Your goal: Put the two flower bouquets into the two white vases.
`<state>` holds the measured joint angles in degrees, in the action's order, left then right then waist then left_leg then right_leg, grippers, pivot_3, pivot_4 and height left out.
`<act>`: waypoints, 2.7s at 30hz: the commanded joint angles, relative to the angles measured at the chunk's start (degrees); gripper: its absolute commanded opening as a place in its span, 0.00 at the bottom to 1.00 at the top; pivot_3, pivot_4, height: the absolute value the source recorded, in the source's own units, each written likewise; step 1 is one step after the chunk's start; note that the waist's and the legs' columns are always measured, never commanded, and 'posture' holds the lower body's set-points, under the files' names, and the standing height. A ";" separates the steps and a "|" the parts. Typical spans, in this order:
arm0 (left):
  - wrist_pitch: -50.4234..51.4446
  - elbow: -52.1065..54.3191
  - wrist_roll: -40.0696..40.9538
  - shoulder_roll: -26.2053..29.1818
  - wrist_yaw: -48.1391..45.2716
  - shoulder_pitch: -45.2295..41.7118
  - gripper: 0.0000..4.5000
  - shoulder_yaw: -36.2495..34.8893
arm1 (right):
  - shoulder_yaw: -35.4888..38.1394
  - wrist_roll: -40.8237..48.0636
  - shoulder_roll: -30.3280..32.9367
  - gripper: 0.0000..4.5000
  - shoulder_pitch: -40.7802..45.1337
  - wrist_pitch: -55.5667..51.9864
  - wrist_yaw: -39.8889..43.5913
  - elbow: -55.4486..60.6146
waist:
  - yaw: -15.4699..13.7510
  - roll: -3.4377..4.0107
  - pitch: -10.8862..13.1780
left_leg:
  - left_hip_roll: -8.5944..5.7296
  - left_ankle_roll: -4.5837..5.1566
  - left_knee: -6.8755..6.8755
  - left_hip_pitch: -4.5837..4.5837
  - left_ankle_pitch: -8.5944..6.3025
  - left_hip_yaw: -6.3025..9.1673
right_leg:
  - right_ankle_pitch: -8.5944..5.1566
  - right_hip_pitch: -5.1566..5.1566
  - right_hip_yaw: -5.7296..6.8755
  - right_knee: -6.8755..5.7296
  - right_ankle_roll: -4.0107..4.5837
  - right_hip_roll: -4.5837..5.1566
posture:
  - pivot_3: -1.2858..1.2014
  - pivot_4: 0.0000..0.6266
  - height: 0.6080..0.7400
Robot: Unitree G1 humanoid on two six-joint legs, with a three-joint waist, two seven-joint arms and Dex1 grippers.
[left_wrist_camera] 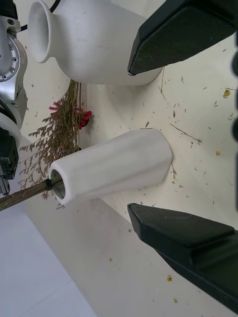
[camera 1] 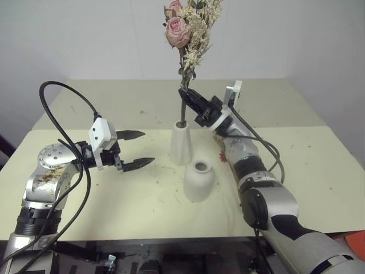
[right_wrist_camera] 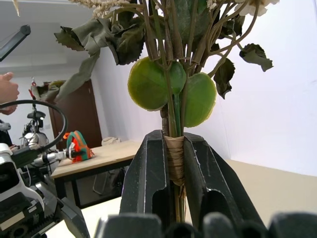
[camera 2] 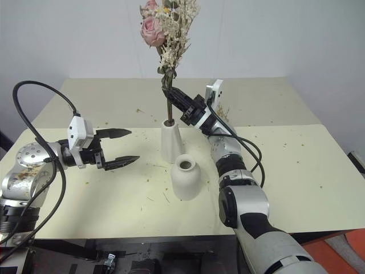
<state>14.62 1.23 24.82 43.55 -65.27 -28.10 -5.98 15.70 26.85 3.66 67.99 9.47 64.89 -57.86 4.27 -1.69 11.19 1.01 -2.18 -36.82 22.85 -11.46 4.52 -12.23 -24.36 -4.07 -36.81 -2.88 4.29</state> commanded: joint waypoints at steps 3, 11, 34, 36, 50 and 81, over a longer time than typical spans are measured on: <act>-1.57 0.31 0.28 0.35 0.07 -0.56 1.00 -1.32 | -0.19 0.10 -0.29 0.21 0.02 1.05 0.32 2.78 | 0.05 0.00 0.00 | 0.00 0.00 0.00 -0.01 0.00 0.00 | 0.00 0.00 0.00 -0.01 0.00 0.00 | 0.52 0.24 1.00; -2.13 -0.38 0.00 0.17 0.26 -0.98 1.00 -0.90 | -0.59 -0.32 -0.38 0.78 -1.01 1.92 0.93 3.41 | 0.01 0.00 0.00 | 0.00 0.00 0.00 0.00 0.00 0.00 | 0.00 0.00 0.00 0.00 0.00 0.00 | 0.52 0.24 1.00; -3.35 -2.51 -0.63 -0.55 -0.61 -3.02 1.00 0.43 | -8.92 -6.06 4.80 0.99 -8.76 -1.90 4.72 17.33 | -0.10 0.00 0.00 | 0.00 0.00 0.00 0.00 0.00 0.00 | -0.01 0.00 0.00 0.00 -0.01 0.00 | 0.52 0.24 1.00; -3.33 -2.38 -0.68 -0.52 -0.53 -2.85 1.00 0.38 | -10.64 -9.12 5.70 0.99 -8.10 -0.16 2.59 16.47 | -0.11 0.00 0.00 | -0.01 0.00 0.00 0.00 0.00 0.00 | -0.01 0.00 0.00 0.01 -0.01 0.01 | 0.52 0.24 1.00; -3.27 -1.39 -0.91 -0.46 0.28 -1.42 1.00 -0.31 | -12.73 -15.53 13.77 0.99 -2.84 4.72 0.94 6.68 | -0.16 0.00 0.00 | -0.01 0.00 0.00 0.01 0.00 0.00 | -0.01 0.01 0.00 0.04 -0.01 0.02 | 0.52 0.24 1.00; -1.49 7.02 1.43 3.32 -9.54 -4.96 1.00 4.21 | -15.91 -17.63 41.53 0.99 -34.25 -78.29 -23.75 77.58 | -0.53 0.03 0.03 | -0.04 0.00 -0.04 0.05 0.00 -0.02 | -0.35 0.06 -0.04 0.09 -0.45 0.04 | 0.52 0.24 1.00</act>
<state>14.52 8.40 26.70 46.89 -74.62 -31.37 -1.85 -0.09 9.07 45.40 32.93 -61.90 44.25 14.63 3.73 -1.66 11.22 0.95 -2.18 -36.88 22.90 -11.46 4.50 -12.58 -24.30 -4.11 -36.72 -3.34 4.34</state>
